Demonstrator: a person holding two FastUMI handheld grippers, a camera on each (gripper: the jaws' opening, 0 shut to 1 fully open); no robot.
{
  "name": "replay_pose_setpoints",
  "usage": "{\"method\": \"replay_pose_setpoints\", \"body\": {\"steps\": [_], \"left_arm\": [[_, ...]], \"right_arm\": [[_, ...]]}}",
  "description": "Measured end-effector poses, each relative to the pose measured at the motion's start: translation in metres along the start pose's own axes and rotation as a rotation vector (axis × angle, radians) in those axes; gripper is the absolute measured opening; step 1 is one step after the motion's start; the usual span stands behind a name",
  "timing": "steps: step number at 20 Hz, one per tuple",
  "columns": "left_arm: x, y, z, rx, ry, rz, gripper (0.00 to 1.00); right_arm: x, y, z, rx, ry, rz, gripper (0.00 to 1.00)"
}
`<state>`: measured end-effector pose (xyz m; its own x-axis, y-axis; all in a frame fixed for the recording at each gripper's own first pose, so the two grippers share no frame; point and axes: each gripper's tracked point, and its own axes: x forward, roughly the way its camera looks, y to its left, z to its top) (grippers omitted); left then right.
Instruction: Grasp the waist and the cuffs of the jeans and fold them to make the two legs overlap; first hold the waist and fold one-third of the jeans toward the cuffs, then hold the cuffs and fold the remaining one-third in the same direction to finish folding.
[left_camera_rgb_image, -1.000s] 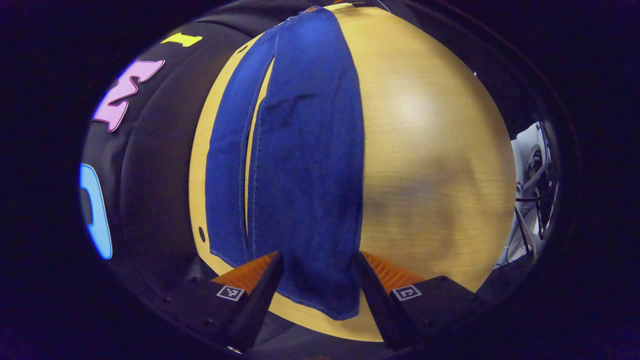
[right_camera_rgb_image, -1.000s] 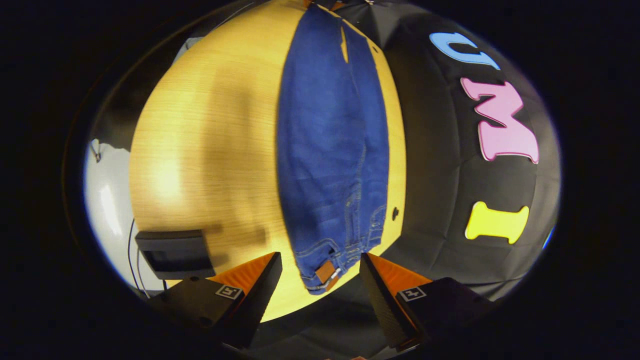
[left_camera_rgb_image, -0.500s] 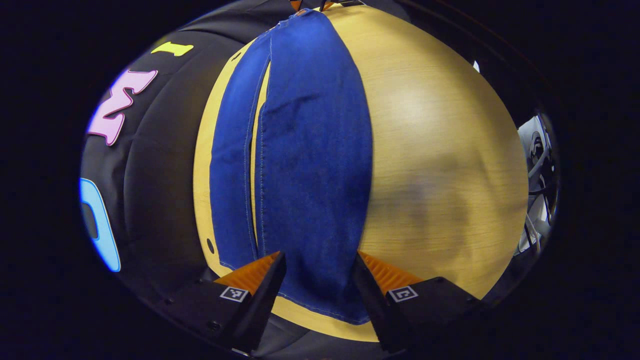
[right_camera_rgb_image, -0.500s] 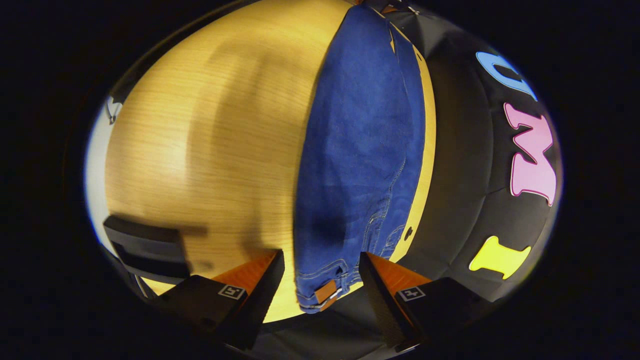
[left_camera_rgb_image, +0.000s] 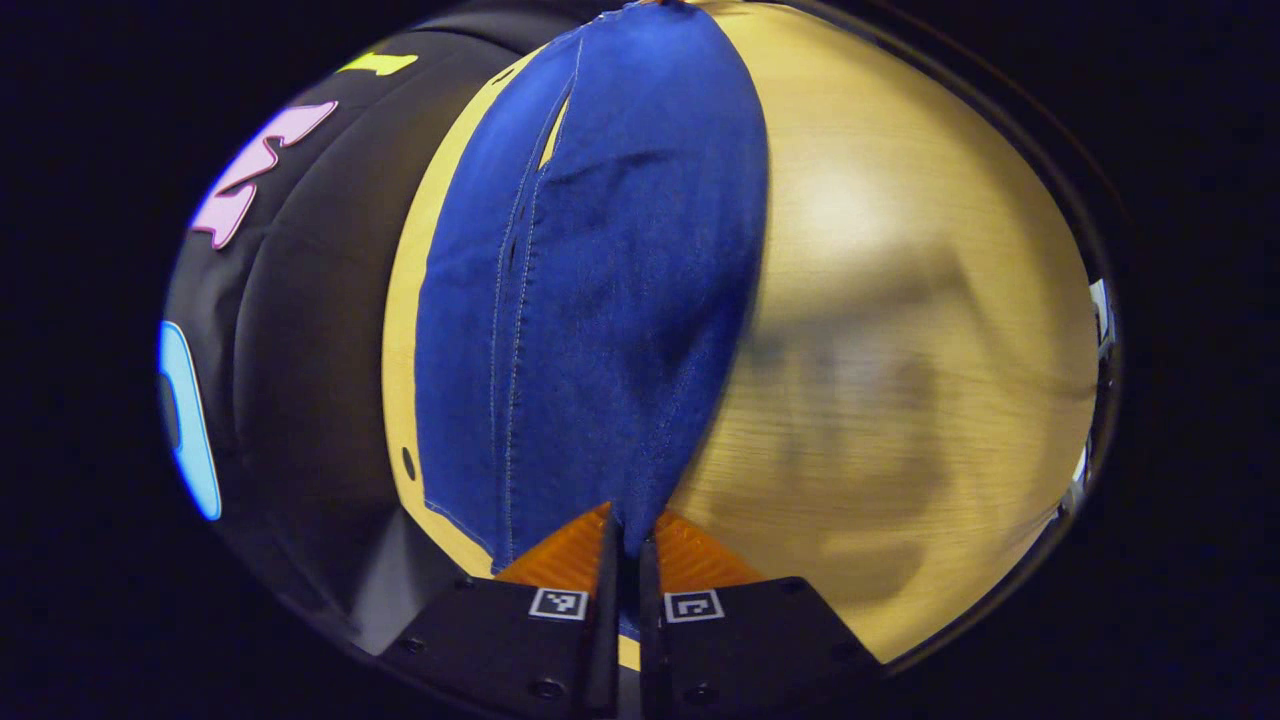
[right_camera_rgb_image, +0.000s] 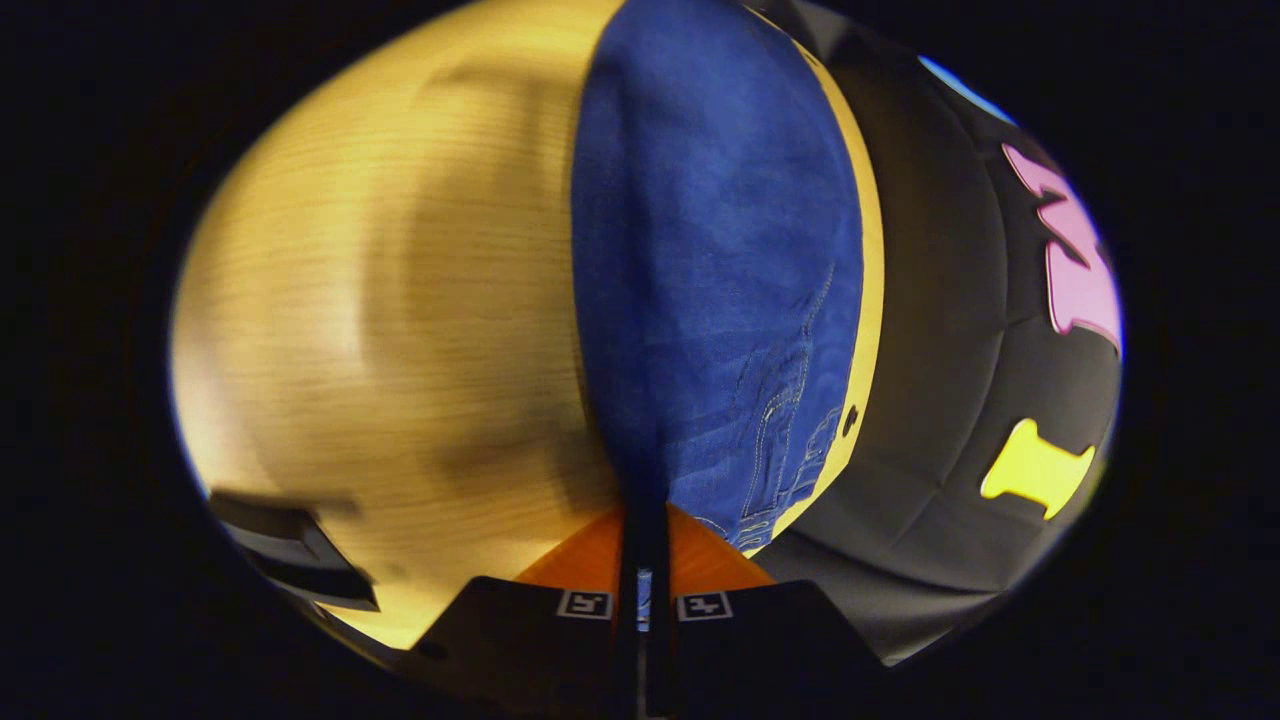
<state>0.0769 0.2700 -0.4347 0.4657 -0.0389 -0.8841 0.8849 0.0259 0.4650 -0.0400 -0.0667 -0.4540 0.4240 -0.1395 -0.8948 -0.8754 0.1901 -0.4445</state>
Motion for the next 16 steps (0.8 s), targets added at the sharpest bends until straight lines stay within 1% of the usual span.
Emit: {"method": "replay_pose_setpoints", "body": {"steps": [1,2,3,4,5,6,7,9,10,11,12,13,14,16], "left_arm": [[0.006,0.000,0.003,-0.041,-0.005,-0.027,0.10],[0.004,-0.001,0.004,-0.097,-0.013,-0.076,0.09],[0.002,-0.005,0.006,-0.167,-0.014,-0.143,0.07],[-0.001,-0.011,0.009,-0.249,-0.010,-0.227,0.06],[-0.003,-0.013,0.011,-0.322,-0.008,-0.284,0.06],[-0.005,-0.006,0.014,-0.360,-0.009,-0.301,0.06],[-0.011,0.000,0.014,-0.376,-0.015,-0.306,0.06],[-0.028,0.011,0.018,-0.378,-0.014,-0.336,0.06],[-0.034,0.016,0.017,-0.370,-0.017,-0.364,0.06],[-0.040,0.024,0.016,-0.355,-0.014,-0.397,0.06],[-0.048,0.039,0.017,-0.344,-0.028,-0.412,0.06],[-0.049,0.058,0.018,-0.340,-0.041,-0.416,0.06],[-0.051,0.075,0.018,-0.360,-0.045,-0.422,0.06],[-0.055,0.105,0.020,-0.433,-0.044,-0.425,0.06]], "right_arm": [[0.001,0.002,0.003,0.061,0.003,0.041,0.07],[0.000,0.002,0.003,0.122,0.009,0.089,0.07],[-0.002,-0.001,0.004,0.176,0.012,0.133,0.07],[-0.004,-0.009,0.003,0.216,0.021,0.161,0.07],[0.000,-0.016,0.001,0.258,0.029,0.175,0.07],[-0.016,-0.030,0.004,0.302,0.020,0.162,0.05],[-0.012,-0.039,0.004,0.352,0.008,0.143,0.05],[-0.020,-0.056,0.004,0.447,-0.008,0.131,0.05],[-0.024,-0.065,0.004,0.485,-0.018,0.133,0.05],[-0.030,-0.072,0.003,0.515,-0.012,0.155,0.05],[-0.035,-0.082,0.001,0.545,-0.004,0.171,0.05],[-0.037,-0.100,0.002,0.576,-0.015,0.170,0.05],[-0.040,-0.122,0.003,0.621,-0.031,0.157,0.05],[-0.044,-0.169,0.004,0.756,-0.060,0.121,0.05]]}}
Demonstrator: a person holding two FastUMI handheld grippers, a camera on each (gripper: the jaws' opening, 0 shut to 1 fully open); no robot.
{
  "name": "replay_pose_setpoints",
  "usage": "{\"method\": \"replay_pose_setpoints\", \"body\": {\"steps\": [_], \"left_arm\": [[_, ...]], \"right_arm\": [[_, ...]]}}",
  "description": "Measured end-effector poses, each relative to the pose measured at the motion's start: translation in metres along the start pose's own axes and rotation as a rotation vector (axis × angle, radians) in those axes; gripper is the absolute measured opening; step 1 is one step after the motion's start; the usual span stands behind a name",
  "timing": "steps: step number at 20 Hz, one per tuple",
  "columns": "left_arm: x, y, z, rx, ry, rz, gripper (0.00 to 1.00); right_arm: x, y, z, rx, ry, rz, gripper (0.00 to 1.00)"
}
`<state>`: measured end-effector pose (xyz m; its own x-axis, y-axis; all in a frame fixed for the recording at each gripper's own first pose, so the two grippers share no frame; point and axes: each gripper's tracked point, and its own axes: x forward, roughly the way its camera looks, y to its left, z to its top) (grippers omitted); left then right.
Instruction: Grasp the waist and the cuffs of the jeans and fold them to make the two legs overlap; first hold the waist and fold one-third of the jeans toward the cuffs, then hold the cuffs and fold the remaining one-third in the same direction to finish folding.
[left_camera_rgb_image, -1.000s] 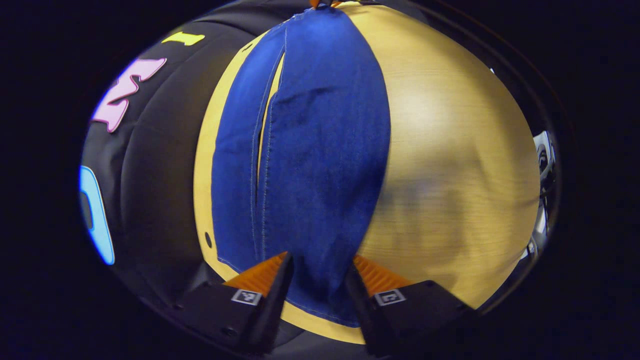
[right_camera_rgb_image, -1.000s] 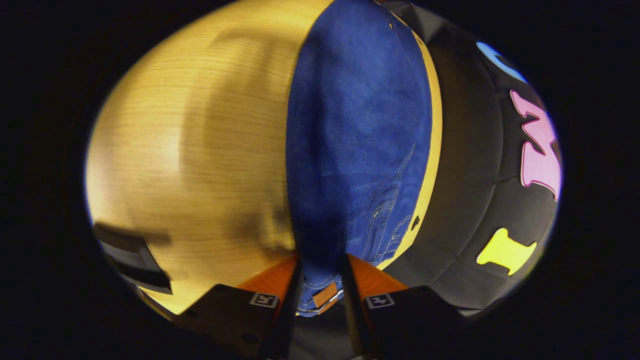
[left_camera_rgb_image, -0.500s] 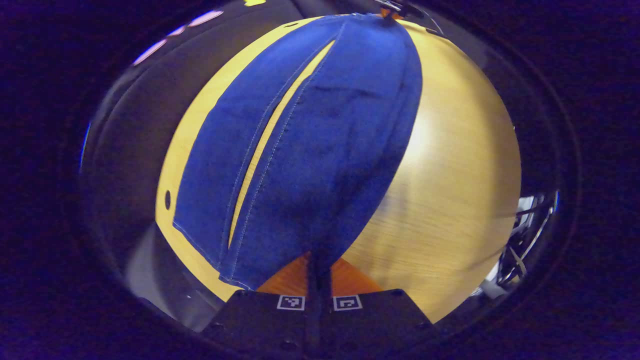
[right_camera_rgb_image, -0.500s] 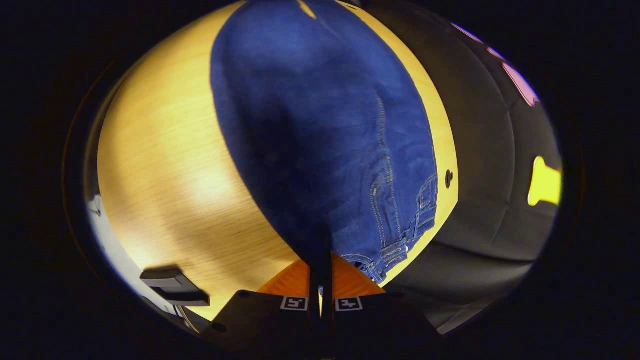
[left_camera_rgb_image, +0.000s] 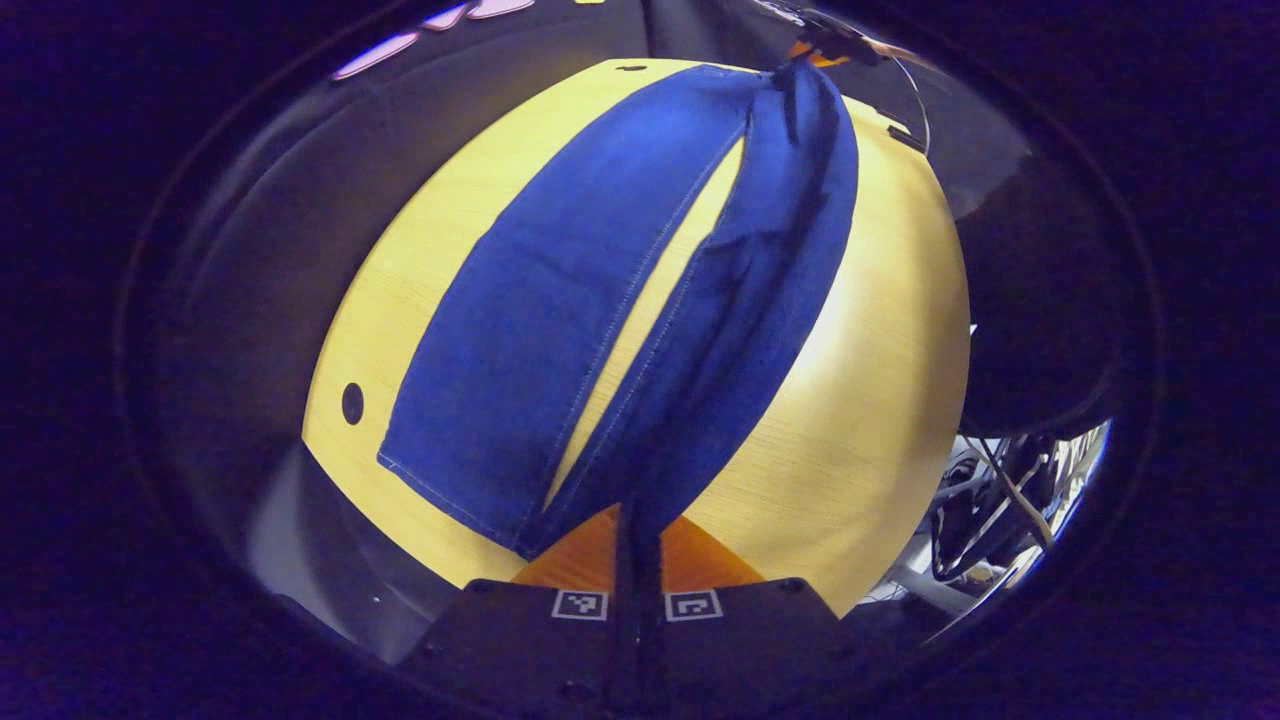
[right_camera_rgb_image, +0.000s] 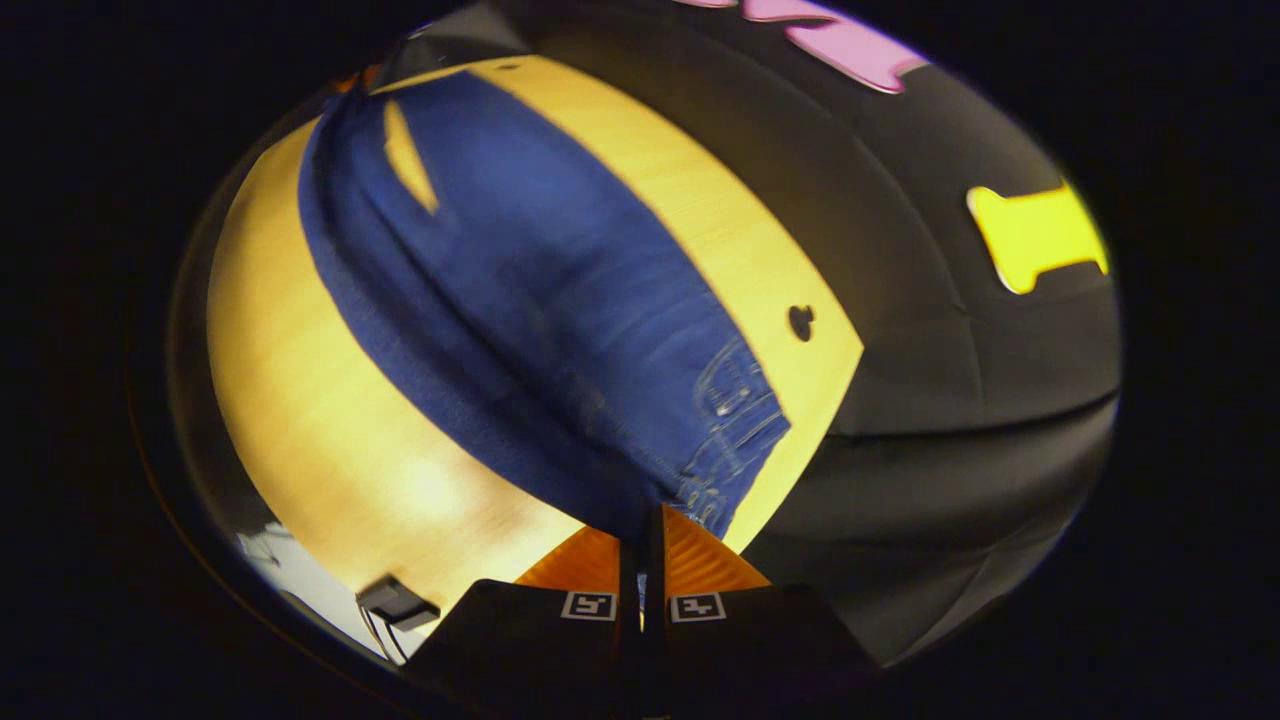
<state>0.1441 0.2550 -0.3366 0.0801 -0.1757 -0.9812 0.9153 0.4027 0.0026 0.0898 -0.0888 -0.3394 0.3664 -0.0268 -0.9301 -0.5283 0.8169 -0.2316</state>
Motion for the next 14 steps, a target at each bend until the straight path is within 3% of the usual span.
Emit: {"method": "replay_pose_setpoints", "body": {"steps": [4,10,13,14], "left_arm": [[-0.007,0.039,0.031,-0.137,-0.065,-0.021,0.06],[0.041,0.110,0.036,-0.255,-0.020,0.104,0.07],[0.063,0.131,0.036,-0.296,0.013,0.171,0.17],[0.071,0.130,0.034,-0.310,0.039,0.155,0.33]], "right_arm": [[0.024,-0.044,0.049,0.206,-0.041,-0.019,0.05],[0.095,-0.060,0.083,0.356,-0.021,-0.024,0.05],[0.137,-0.061,0.089,0.404,0.004,-0.029,0.05],[0.150,-0.060,0.091,0.421,0.014,-0.036,0.05]]}}
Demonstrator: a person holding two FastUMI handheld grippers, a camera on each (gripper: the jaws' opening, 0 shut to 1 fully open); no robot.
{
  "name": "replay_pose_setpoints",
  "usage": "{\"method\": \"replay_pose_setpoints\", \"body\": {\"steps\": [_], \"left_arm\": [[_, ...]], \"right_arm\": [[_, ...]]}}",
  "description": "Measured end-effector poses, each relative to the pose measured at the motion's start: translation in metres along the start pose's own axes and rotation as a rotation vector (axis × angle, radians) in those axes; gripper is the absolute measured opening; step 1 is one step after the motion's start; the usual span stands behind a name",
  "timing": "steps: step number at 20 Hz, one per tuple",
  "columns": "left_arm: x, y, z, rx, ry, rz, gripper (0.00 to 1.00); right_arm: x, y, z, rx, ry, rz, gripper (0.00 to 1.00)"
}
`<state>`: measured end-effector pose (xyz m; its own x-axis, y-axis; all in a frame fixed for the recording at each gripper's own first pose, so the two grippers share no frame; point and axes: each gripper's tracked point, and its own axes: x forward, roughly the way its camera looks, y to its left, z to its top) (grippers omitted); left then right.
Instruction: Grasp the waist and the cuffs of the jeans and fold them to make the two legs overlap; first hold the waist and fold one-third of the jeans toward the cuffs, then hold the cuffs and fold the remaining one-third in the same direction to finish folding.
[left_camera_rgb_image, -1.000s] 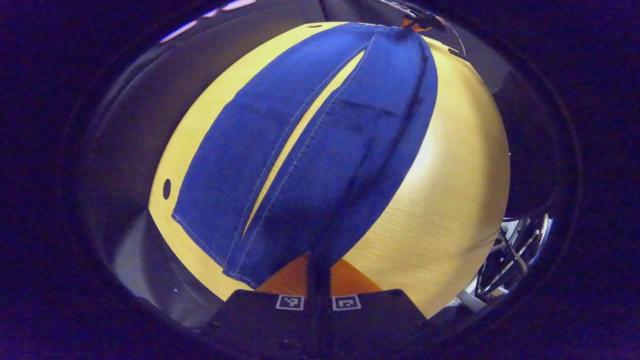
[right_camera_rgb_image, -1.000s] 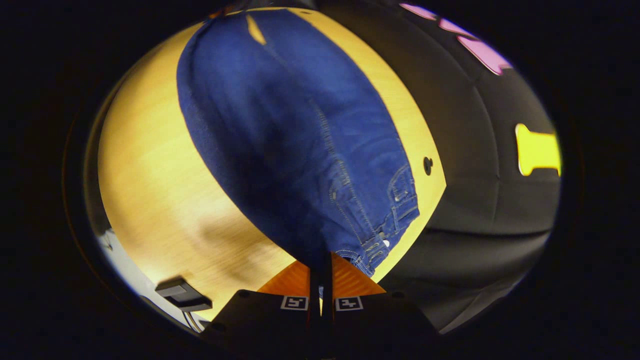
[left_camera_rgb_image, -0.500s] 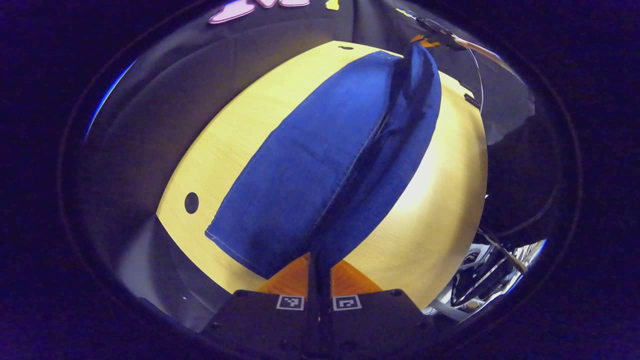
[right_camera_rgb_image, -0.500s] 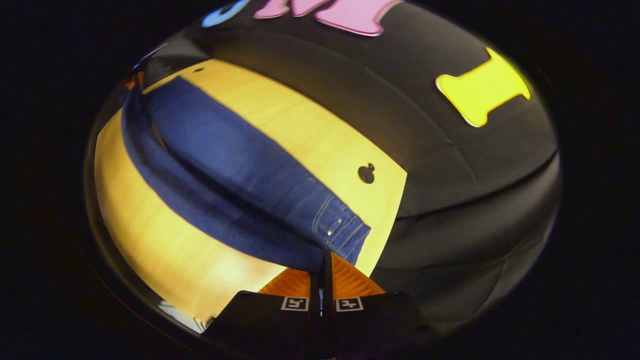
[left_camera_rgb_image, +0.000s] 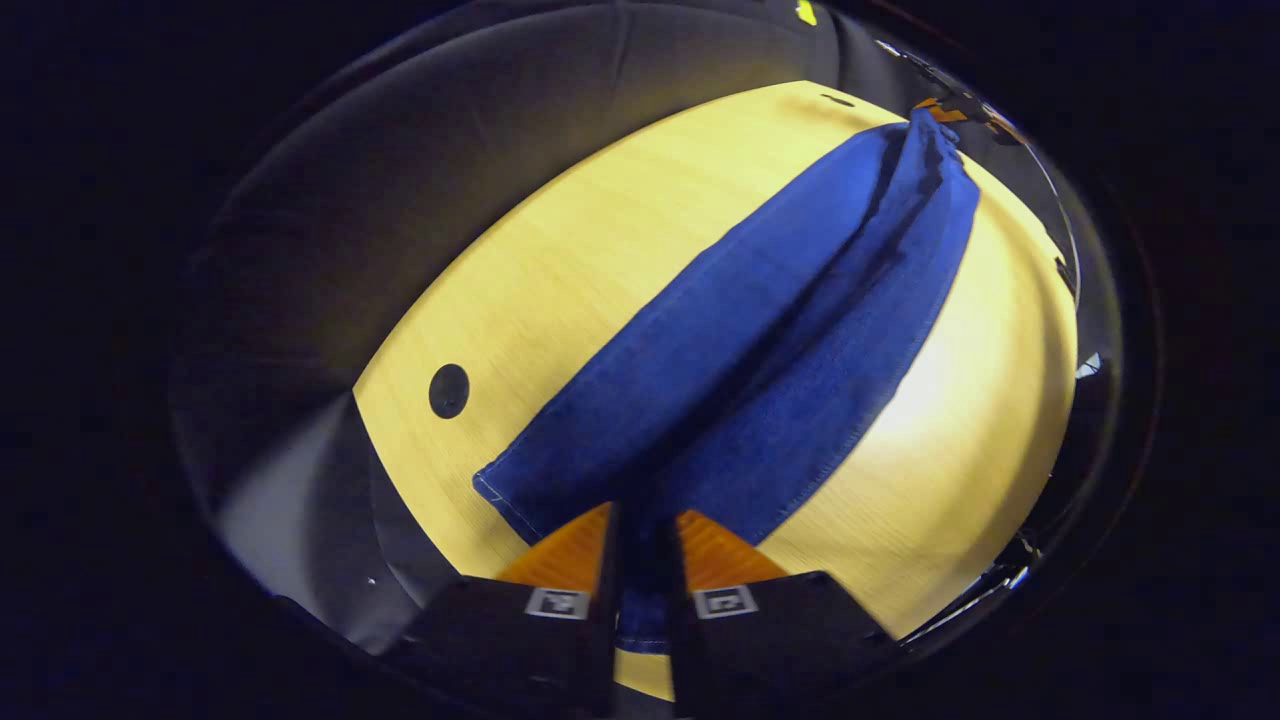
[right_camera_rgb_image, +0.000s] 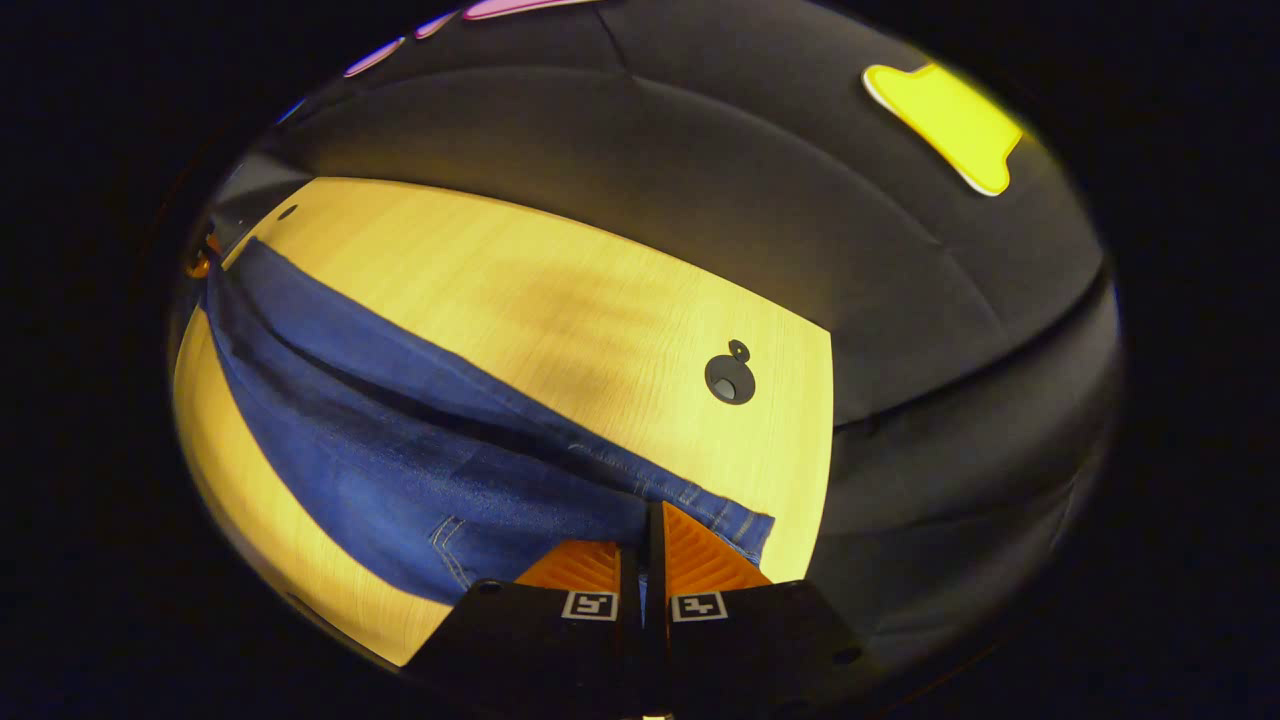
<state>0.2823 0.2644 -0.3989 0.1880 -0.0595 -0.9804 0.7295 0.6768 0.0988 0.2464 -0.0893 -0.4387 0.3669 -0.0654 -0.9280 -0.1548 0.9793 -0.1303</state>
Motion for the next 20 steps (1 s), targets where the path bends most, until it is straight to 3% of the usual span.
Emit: {"method": "replay_pose_setpoints", "body": {"steps": [1,2,4,5,6,9,11,13,15,18,20], "left_arm": [[0.009,0.001,-0.006,-0.002,0.034,-0.011,0.48],[0.015,0.002,-0.008,-0.003,0.048,-0.009,0.52],[0.018,0.022,-0.002,0.006,0.029,0.069,0.74],[0.019,0.035,0.002,-0.005,0.012,0.105,1.00],[0.019,0.037,0.005,-0.016,-0.014,0.119,1.00],[-0.002,0.038,0.026,-0.076,-0.168,0.170,0.99],[-0.029,0.037,0.045,-0.139,-0.318,0.198,0.98],[-0.062,0.035,0.058,-0.201,-0.465,0.224,0.98],[-0.093,0.021,0.069,-0.300,-0.596,0.200,0.98],[-0.126,-0.021,0.090,-0.531,-0.751,0.086,0.98],[-0.151,-0.053,0.111,-0.652,-0.882,-0.031,0.99]], "right_arm": [[0.013,0.001,0.002,0.007,0.007,-0.018,0.05],[0.023,0.002,0.004,0.002,0.012,-0.033,0.05],[0.039,0.005,0.007,-0.024,0.020,-0.069,0.05],[0.038,0.008,0.007,-0.041,0.023,-0.086,0.08],[0.037,0.009,0.007,-0.058,0.024,-0.110,0.10],[0.029,0.014,0.032,-0.033,-0.075,-0.097,0.63],[0.006,0.011,0.052,0.070,-0.166,-0.077,0.98],[-0.017,-0.001,0.065,0.161,-0.253,-0.069,0.98],[-0.041,-0.015,0.066,0.238,-0.306,-0.074,0.98],[-0.063,-0.034,0.025,0.441,-0.253,-0.085,0.98],[-0.074,-0.034,-0.004,0.693,-0.236,-0.039,0.98]]}}
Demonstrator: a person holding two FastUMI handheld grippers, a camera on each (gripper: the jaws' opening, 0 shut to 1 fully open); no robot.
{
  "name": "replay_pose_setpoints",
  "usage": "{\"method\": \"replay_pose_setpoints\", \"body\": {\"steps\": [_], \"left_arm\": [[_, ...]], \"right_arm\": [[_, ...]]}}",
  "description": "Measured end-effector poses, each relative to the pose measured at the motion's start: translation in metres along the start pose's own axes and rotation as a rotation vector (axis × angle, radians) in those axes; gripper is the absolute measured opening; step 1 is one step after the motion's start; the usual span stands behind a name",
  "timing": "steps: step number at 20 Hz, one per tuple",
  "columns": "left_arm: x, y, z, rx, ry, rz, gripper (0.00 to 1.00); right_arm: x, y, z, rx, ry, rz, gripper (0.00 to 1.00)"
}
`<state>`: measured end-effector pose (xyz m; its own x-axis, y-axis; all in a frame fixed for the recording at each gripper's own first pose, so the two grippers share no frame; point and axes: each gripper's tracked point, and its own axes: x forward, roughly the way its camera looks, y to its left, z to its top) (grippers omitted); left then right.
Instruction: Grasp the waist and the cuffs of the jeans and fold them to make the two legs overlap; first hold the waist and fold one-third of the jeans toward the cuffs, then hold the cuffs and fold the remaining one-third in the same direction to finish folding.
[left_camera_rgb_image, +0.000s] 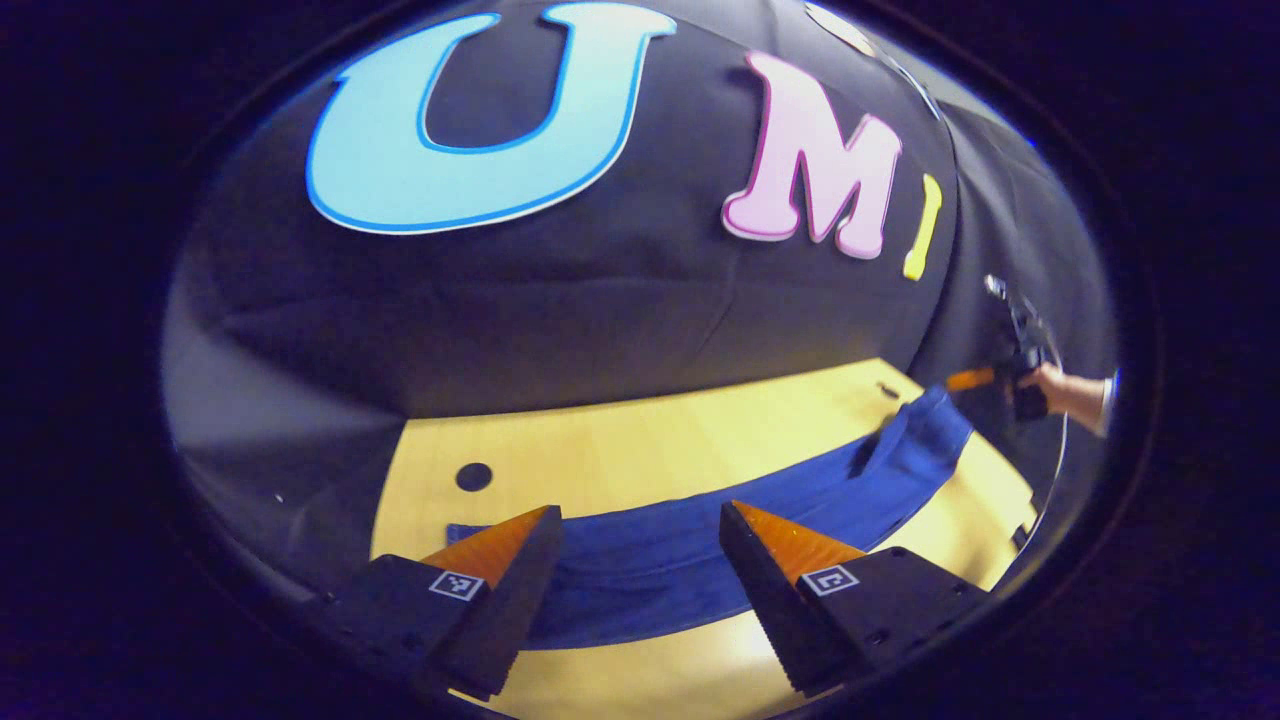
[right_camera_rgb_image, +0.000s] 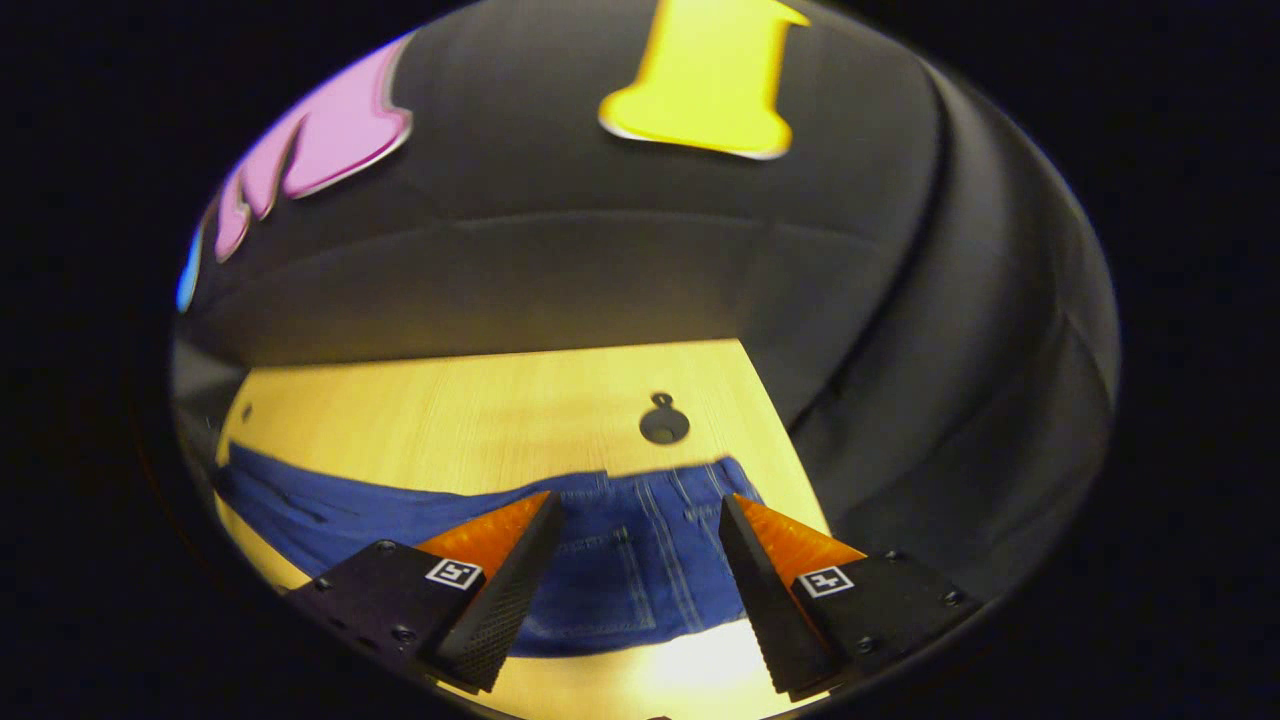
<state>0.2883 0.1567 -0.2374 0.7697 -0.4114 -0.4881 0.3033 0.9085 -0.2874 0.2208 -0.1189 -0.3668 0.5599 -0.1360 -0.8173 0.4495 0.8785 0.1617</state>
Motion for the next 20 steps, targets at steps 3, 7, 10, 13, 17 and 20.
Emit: {"method": "replay_pose_setpoints", "body": {"steps": [3,7,10,13,17,20], "left_arm": [[-0.015,-0.038,0.003,-0.108,-0.056,-0.058,0.97],[-0.044,-0.088,0.015,-0.109,-0.070,-0.159,0.96],[-0.047,-0.103,0.023,-0.093,-0.069,-0.142,0.96],[-0.054,-0.135,0.031,-0.084,-0.099,-0.176,0.96],[-0.055,-0.156,0.027,-0.117,-0.080,-0.181,0.97],[-0.051,-0.158,0.026,-0.145,-0.077,-0.160,0.96]], "right_arm": [[0.006,-0.051,-0.038,0.286,0.034,-0.086,0.95],[0.019,-0.090,-0.084,0.470,0.102,-0.126,0.98],[0.035,-0.099,-0.103,0.624,0.130,-0.142,0.99],[0.051,-0.091,-0.102,0.722,0.087,-0.122,0.97],[0.065,-0.094,-0.094,0.783,0.053,-0.111,0.84],[0.064,-0.104,-0.099,0.814,0.026,-0.118,0.56]]}}
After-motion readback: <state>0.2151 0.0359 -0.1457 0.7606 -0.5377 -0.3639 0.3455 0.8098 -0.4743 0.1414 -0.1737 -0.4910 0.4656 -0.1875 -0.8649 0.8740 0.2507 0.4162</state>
